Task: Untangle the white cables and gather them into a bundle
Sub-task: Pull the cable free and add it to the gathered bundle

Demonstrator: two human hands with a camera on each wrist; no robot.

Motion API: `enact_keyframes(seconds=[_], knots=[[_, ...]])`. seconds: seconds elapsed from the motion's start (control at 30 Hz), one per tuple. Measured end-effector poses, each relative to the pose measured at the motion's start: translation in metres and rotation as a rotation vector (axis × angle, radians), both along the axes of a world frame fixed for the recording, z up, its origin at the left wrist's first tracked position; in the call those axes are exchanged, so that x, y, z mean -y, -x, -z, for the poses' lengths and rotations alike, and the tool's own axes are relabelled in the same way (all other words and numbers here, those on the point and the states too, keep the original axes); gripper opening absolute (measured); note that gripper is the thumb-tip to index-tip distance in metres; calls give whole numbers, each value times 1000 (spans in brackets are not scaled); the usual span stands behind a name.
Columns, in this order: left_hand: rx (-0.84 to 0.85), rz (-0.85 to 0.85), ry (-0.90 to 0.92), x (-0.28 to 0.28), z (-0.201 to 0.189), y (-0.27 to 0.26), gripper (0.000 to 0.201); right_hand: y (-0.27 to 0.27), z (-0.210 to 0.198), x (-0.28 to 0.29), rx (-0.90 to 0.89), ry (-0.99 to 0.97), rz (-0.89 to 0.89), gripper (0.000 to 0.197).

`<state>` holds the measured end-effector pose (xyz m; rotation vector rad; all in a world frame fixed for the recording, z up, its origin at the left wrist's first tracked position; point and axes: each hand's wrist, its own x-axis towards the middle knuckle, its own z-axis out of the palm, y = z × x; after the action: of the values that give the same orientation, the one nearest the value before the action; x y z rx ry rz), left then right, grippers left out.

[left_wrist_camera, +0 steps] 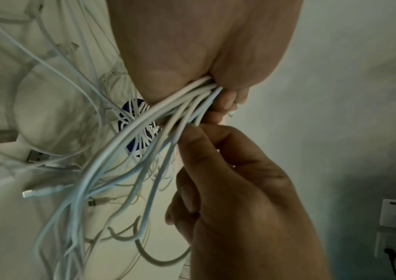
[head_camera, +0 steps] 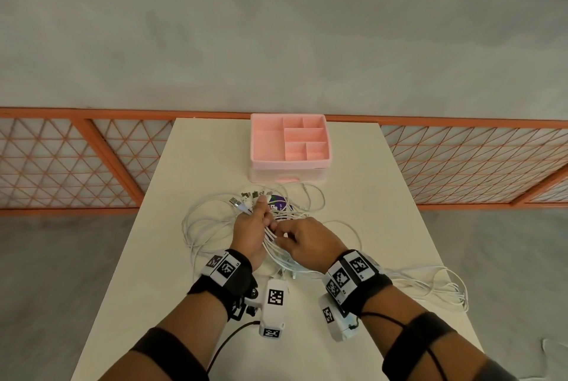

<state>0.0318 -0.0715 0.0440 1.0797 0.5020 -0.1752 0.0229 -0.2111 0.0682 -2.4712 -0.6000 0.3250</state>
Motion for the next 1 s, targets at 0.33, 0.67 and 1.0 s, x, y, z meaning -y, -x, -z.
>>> enact_keyframes(seconds=[0.33, 0.67, 1.0], knots=[[164, 210, -264, 3, -4, 8, 50, -25, -20, 6, -317, -500, 387, 55], [127, 464, -300, 6, -16, 13, 31, -28, -17, -23, -142, -481, 305, 49], [176, 572, -384, 7, -21, 12, 33, -27, -11, -19, -103, -484, 248, 34]])
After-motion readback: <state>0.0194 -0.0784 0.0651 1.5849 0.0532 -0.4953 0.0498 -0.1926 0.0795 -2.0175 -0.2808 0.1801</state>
